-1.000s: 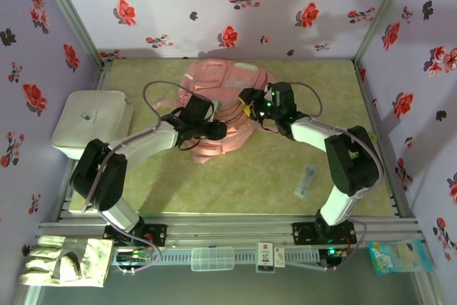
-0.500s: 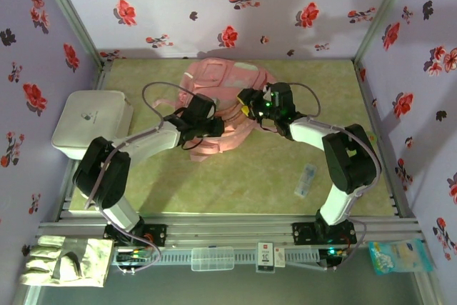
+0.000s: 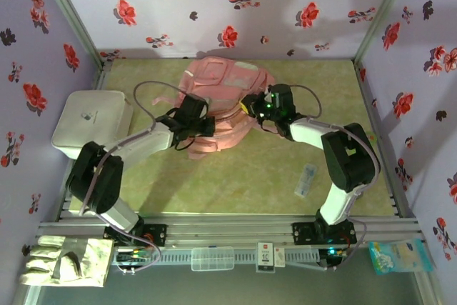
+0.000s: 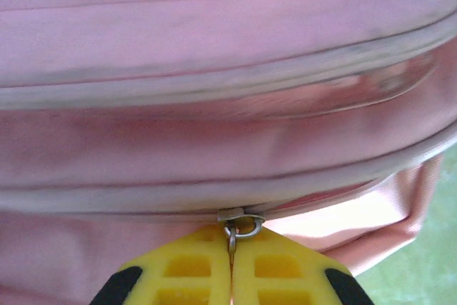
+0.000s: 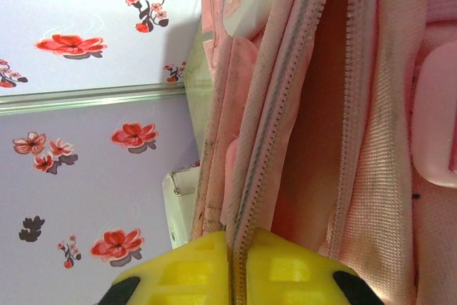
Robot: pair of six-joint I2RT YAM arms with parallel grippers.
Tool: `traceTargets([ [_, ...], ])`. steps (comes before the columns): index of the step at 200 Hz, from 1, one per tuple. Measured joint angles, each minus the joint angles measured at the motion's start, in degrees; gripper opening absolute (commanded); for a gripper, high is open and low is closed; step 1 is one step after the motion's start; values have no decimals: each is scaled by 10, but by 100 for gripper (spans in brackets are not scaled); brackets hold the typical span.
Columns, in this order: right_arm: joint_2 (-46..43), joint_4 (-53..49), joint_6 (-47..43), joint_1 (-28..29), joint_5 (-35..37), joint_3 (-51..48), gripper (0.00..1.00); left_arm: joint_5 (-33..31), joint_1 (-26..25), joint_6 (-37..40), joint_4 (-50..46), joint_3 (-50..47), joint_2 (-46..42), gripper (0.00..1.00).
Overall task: Pack the student bag
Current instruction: Unzip the student bag at the center of the table.
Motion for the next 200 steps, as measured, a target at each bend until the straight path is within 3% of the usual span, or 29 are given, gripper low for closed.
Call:
traceTargets([
  [30, 0, -2, -19, -7, -6, -1, 10, 20, 32, 43, 19, -31, -19, 0],
  [45, 0, -2, -23, -10, -9, -6, 21, 35, 40, 63, 23, -35, -19, 0],
  [69, -1, 20, -15, -32, 5, -30, 46, 52, 39, 88, 14, -32, -19, 0],
  [90, -14, 43, 6, -48, 16, -70, 55, 57, 20, 102, -7, -1, -17, 0],
  [143, -129, 29, 51, -36, 55, -155, 61, 83, -73, 104, -32, 103, 48, 0],
  [200, -226, -104, 33, -25, 118, -166, 58, 105, -106, 104, -69, 158, 118, 0],
])
